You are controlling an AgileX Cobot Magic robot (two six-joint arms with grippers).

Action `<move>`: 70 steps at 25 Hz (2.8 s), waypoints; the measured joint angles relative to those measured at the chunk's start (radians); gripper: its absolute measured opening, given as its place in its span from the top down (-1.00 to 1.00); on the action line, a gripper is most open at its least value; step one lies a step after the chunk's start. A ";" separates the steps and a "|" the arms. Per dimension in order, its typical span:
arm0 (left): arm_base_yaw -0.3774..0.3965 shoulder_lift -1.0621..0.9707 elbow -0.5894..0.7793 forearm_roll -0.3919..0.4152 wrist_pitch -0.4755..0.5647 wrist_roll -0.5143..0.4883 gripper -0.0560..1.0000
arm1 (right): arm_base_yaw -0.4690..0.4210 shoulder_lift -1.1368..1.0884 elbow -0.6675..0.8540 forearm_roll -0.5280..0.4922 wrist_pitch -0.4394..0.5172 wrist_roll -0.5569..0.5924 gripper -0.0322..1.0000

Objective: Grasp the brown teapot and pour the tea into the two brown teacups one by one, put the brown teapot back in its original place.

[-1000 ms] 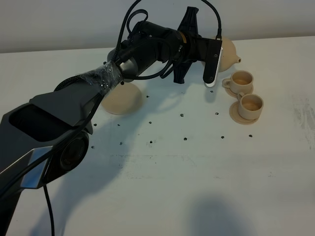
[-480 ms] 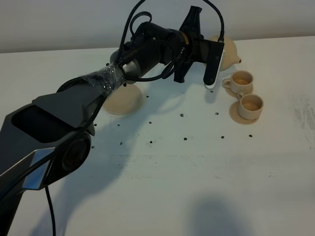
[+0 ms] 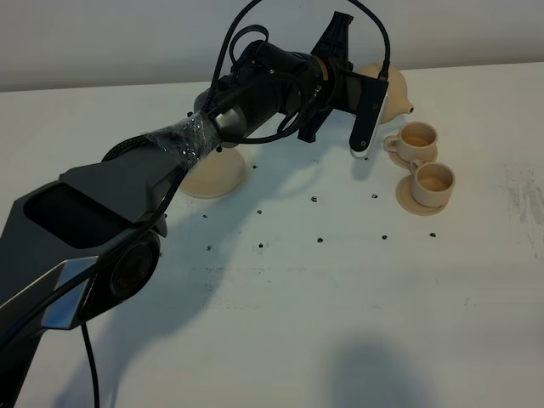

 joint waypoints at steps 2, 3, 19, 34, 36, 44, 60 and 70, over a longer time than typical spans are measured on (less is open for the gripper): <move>-0.002 0.000 0.000 0.014 0.000 0.000 0.71 | 0.000 0.000 0.000 0.000 0.000 0.000 0.17; -0.003 0.000 0.000 0.016 -0.001 0.000 0.71 | 0.000 0.000 0.000 0.000 0.000 0.000 0.17; -0.029 0.000 0.000 0.074 -0.011 0.060 0.71 | 0.000 0.000 0.000 0.000 0.000 0.000 0.17; -0.029 0.000 0.000 0.097 -0.015 0.101 0.71 | 0.000 0.000 0.000 0.000 0.000 0.000 0.17; -0.029 0.000 0.000 0.097 -0.015 0.102 0.71 | 0.000 0.000 0.000 0.000 0.000 0.000 0.17; -0.029 0.000 0.000 0.097 -0.019 0.109 0.71 | 0.000 0.000 0.000 0.000 0.000 0.000 0.17; -0.029 0.000 0.000 0.117 -0.035 0.109 0.72 | 0.000 0.000 0.000 0.000 0.000 0.000 0.17; -0.028 0.000 0.000 0.118 -0.040 0.125 0.72 | 0.000 0.000 0.000 0.000 0.000 0.000 0.17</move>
